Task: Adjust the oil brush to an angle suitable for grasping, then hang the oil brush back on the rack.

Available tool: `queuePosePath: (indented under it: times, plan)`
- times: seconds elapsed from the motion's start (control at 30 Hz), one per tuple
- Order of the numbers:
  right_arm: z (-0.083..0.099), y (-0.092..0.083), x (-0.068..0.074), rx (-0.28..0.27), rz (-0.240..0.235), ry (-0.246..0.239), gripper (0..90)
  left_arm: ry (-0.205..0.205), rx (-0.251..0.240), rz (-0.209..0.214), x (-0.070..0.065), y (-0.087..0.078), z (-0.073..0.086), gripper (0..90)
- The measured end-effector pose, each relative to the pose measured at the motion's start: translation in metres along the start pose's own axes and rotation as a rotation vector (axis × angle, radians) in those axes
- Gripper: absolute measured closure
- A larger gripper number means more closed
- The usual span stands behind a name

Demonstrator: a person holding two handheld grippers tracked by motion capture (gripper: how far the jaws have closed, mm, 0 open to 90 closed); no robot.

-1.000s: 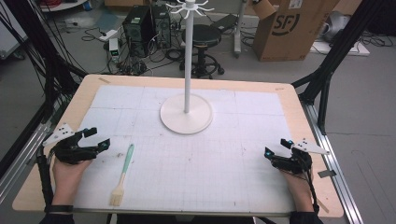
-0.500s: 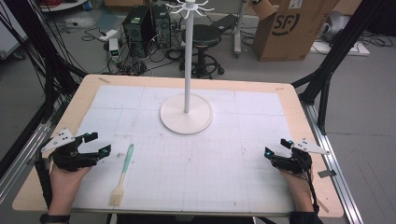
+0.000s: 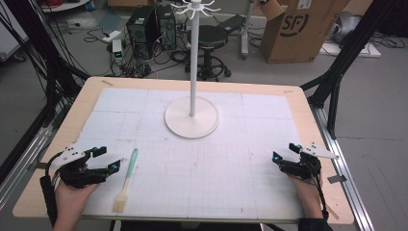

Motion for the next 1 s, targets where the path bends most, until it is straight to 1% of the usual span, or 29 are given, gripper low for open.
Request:
queuePosePath:
  times: [0.03,0.07,0.23,0.43,0.5,0.63,0.77,1.0]
  plan:
    - [0.0,0.0,0.001,0.005,0.001,0.012,19.7,-0.006,0.001,-0.002,0.0,0.0,0.001,21.4]
    - [0.0,0.001,0.0,0.005,0.003,0.008,19.8,-0.01,-0.003,-0.004,0.0,-0.001,0.001,21.4]
    - [0.0,0.001,-0.001,0.011,0.006,0.018,19.9,-0.014,-0.001,-0.009,-0.001,-0.001,0.004,21.4]
    - [0.001,0.001,0.0,0.012,0.004,0.008,19.9,-0.017,0.005,-0.013,-0.002,0.0,0.006,21.5]
    - [0.001,0.001,0.0,0.012,0.006,0.01,19.9,-0.017,0.001,-0.021,-0.003,-0.001,0.005,21.5]
    - [0.001,0.001,0.0,0.013,0.006,0.001,19.9,-0.022,0.013,-0.04,-0.006,-0.003,0.007,22.1]
    - [0.001,0.001,0.0,0.011,0.007,0.004,19.9,-0.025,0.039,-0.067,-0.01,-0.006,0.011,24.9]
    - [0.0,0.001,0.0,0.011,0.007,-0.006,19.9,-0.04,0.11,-0.082,-0.021,-0.006,0.023,30.0]
Point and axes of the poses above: each handheld gripper's, and its own axes: y roughly forward along the jaws, z roughly out of its underside, x roughly to its left, the point moved 6 cm from there along y, roughly forward along the jaws, and after that the axes turned 11 degrees about -x, right-handed, at the moved point
